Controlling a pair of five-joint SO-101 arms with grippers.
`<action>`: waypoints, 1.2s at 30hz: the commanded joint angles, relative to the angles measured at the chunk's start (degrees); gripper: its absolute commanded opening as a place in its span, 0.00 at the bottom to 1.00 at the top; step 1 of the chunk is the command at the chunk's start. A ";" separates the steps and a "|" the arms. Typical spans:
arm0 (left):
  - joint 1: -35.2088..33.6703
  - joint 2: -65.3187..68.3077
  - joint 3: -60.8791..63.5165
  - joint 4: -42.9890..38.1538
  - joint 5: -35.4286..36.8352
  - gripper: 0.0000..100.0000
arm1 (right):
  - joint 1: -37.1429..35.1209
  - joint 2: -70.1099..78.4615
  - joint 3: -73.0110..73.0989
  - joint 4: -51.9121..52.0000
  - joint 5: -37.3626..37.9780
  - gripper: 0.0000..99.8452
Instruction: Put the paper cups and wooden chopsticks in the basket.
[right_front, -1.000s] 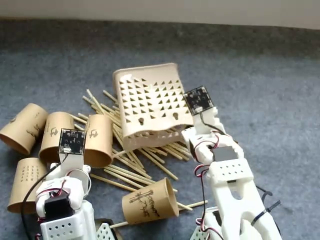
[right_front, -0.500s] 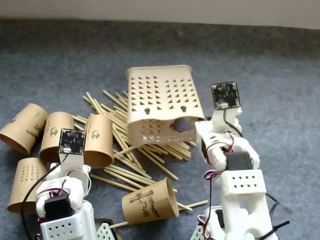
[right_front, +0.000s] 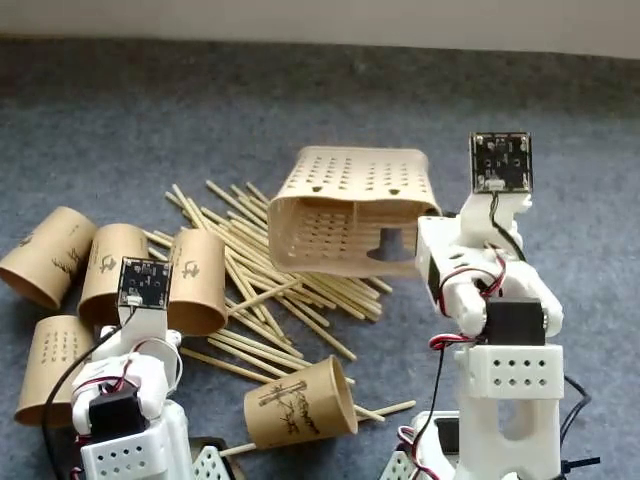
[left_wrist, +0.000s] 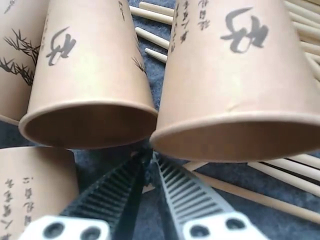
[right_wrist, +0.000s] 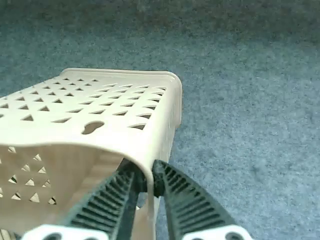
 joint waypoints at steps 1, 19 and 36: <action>-0.48 0.13 -0.31 -0.35 -0.35 0.03 | 0.92 -2.33 -5.58 0.57 -0.53 0.01; -0.48 0.13 0.40 -1.14 -0.35 0.03 | 5.05 31.08 -34.15 14.55 -0.18 0.01; -0.48 0.13 0.40 -1.14 -0.35 0.03 | 4.97 54.99 -67.65 29.05 -0.09 0.15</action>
